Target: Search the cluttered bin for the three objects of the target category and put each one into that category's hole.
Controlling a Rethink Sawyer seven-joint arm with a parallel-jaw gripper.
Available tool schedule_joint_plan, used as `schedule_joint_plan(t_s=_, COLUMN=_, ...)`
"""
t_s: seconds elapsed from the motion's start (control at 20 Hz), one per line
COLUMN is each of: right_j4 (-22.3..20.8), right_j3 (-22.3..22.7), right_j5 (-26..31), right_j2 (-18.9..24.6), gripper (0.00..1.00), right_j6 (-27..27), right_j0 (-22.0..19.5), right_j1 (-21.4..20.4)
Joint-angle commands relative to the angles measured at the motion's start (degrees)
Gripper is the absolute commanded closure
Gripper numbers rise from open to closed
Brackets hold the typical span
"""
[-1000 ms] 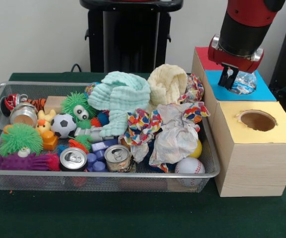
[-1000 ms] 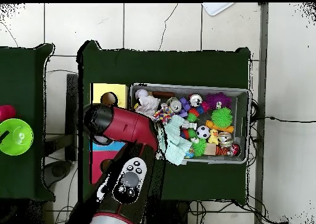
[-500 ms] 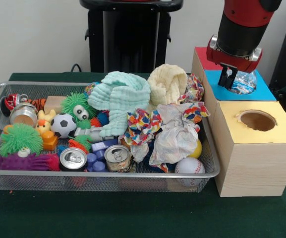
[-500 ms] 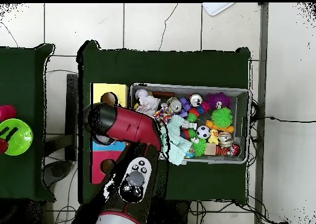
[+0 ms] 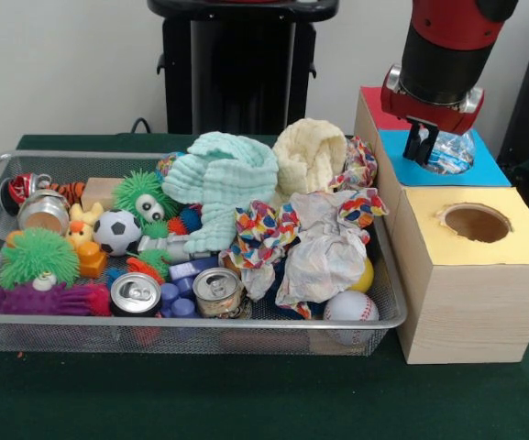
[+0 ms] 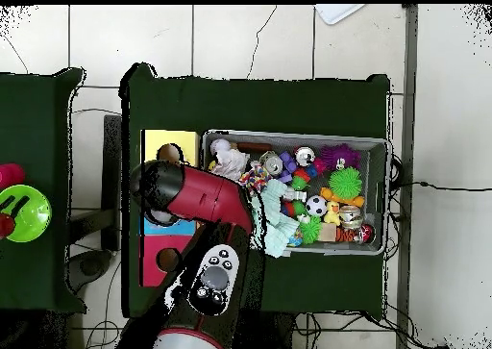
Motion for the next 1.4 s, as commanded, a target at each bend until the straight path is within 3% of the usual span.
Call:
schedule_joint_plan(t_s=0.05, right_j4=-2.28, right_j3=5.22, right_j5=-17.53, right_j2=3.99, gripper=1.0, right_j6=7.99, right_j0=-4.07, right_j1=5.42)
schedule_joint_plan(t_s=0.65, right_j4=-2.9, right_j3=5.54, right_j5=-11.33, right_j2=2.32, gripper=1.0, right_j6=7.79, right_j0=-3.84, right_j1=1.12)
schedule_joint_plan(t_s=1.4, right_j4=-5.46, right_j3=0.31, right_j5=1.49, right_j2=-0.54, gripper=1.0, right_j6=8.55, right_j0=-3.85, right_j1=-3.0)
